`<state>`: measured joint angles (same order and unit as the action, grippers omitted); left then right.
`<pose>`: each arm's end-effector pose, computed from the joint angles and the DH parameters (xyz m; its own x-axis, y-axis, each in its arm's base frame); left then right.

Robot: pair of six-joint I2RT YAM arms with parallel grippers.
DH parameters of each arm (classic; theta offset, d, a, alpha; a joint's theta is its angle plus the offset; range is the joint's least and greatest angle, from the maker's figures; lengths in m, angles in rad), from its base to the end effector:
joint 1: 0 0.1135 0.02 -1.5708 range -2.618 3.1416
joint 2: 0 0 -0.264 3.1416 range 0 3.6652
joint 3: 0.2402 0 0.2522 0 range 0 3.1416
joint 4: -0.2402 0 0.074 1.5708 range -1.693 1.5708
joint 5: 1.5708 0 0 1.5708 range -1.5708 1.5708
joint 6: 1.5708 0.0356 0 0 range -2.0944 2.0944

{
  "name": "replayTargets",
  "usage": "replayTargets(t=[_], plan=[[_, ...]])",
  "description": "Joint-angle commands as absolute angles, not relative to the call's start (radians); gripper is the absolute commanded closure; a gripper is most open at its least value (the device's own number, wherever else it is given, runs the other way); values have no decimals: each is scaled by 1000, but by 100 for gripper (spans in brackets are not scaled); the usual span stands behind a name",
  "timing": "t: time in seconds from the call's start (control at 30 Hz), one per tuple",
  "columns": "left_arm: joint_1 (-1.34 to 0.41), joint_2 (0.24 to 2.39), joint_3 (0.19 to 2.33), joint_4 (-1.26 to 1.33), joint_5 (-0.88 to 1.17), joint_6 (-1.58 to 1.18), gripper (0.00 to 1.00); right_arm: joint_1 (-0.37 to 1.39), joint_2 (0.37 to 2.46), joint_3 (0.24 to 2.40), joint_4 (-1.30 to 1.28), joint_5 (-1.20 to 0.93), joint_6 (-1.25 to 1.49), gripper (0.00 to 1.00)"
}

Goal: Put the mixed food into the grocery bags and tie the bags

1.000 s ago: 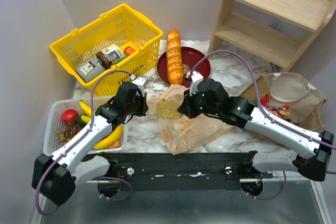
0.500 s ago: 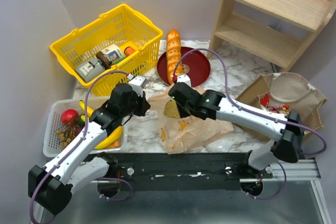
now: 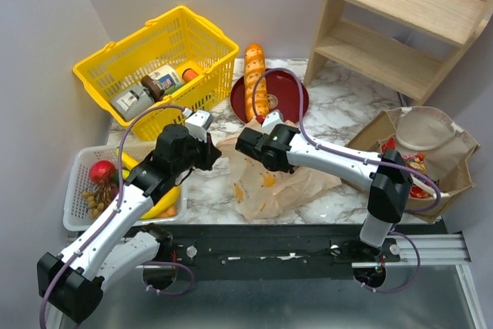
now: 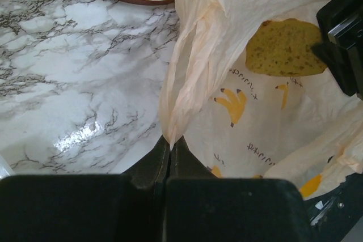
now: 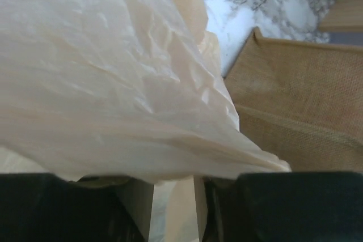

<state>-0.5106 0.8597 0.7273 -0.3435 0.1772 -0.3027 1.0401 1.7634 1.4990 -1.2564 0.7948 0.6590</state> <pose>0.1674 -0.1009 0.2907 -0.5657 -0.0195 -0.8244 0.4705 0.8134 -0.3421 0.1877 0.2697 0.2677 -0.7585 -0.4451 -0.4760 -0.1538 0.8320 -0.5330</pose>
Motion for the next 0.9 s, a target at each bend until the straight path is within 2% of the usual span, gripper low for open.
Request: replayTargets(t=[0.0, 0.13, 0.27, 0.4, 0.57, 0.87], plan=[[-505, 877, 724, -318, 204, -299, 100, 1035, 1727, 1539, -1168, 718, 553, 22], [-505, 893, 735, -308, 207, -311, 100, 1040, 1626, 1510, -967, 568, 422, 18], [-505, 910, 752, -276, 242, -350, 100, 1046, 1493, 1447, -821, 343, 287, 21], [-505, 962, 781, -256, 226, -374, 100, 1048, 1378, 1442, -741, 204, 245, 23], [-505, 999, 825, -270, 189, -371, 100, 1045, 1327, 1486, -784, 287, 261, 28], [-505, 1023, 859, -302, 147, -367, 100, 897, 1459, 1485, -1035, 578, 368, 31]])
